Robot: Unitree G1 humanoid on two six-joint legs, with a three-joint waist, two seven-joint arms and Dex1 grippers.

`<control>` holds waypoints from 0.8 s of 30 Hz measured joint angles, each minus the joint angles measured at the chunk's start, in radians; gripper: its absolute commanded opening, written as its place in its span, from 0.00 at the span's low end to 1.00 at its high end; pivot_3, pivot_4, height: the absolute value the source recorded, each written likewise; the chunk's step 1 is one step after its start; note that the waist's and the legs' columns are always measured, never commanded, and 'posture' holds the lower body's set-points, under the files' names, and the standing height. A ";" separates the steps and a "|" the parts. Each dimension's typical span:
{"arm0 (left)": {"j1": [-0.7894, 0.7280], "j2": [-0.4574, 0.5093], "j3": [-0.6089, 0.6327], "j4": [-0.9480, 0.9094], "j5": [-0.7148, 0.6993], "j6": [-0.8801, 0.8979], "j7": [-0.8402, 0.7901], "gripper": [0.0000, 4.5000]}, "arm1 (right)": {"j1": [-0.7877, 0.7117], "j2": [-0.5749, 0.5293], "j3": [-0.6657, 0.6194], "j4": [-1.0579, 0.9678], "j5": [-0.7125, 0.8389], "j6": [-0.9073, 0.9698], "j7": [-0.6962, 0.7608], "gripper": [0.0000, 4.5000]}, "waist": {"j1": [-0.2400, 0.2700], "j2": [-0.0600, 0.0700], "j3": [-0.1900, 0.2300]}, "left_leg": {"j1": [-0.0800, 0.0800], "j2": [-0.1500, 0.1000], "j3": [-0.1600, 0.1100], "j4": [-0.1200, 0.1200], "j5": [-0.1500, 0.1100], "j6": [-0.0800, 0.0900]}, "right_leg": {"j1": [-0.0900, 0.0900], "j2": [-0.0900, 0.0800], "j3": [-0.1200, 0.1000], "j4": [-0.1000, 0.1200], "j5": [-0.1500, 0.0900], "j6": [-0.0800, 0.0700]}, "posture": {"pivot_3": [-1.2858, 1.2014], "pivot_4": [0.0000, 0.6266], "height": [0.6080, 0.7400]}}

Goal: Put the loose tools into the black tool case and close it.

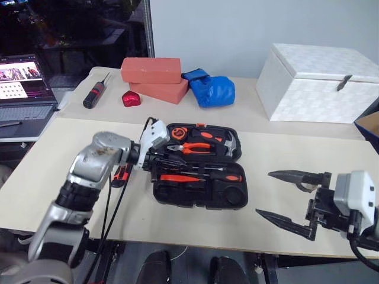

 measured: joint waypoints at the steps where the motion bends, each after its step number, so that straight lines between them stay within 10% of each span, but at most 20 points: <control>1: 0.021 -0.008 -0.006 -0.001 0.005 -0.003 0.025 0.00 | -0.006 0.001 0.006 0.002 0.000 0.000 0.000 1.00 | 0.000 0.000 0.000 | 0.000 0.000 0.000 0.000 0.000 0.000 | 0.000 0.000 0.000 0.000 0.001 0.002 | 0.52 0.24 1.00; 13: 0.145 -0.025 0.005 -0.102 0.059 -0.004 0.221 0.00 | -0.036 0.000 0.050 0.041 -0.001 -0.005 0.009 1.00 | -0.012 0.002 -0.004 | 0.003 0.001 0.001 0.000 0.000 0.000 | 0.001 0.000 0.002 0.001 0.000 -0.001 | 0.52 0.24 1.00; 19: 0.171 -0.058 0.362 -0.282 -0.043 0.193 0.491 0.48 | -0.116 0.003 0.128 0.078 -0.002 -0.033 0.024 1.00 | -0.028 0.001 -0.003 | 0.004 0.000 0.000 0.000 0.000 0.000 | 0.001 0.000 0.004 0.001 0.001 0.002 | 0.52 0.24 1.00; 24: 0.231 -0.056 0.423 -0.311 0.020 0.329 0.700 0.88 | -0.166 0.003 0.170 0.117 -0.002 -0.051 0.045 1.00 | -0.018 0.000 -0.002 | 0.004 -0.001 0.000 0.000 -0.001 -0.001 | 0.000 0.000 0.003 0.001 0.003 0.004 | 0.52 0.24 1.00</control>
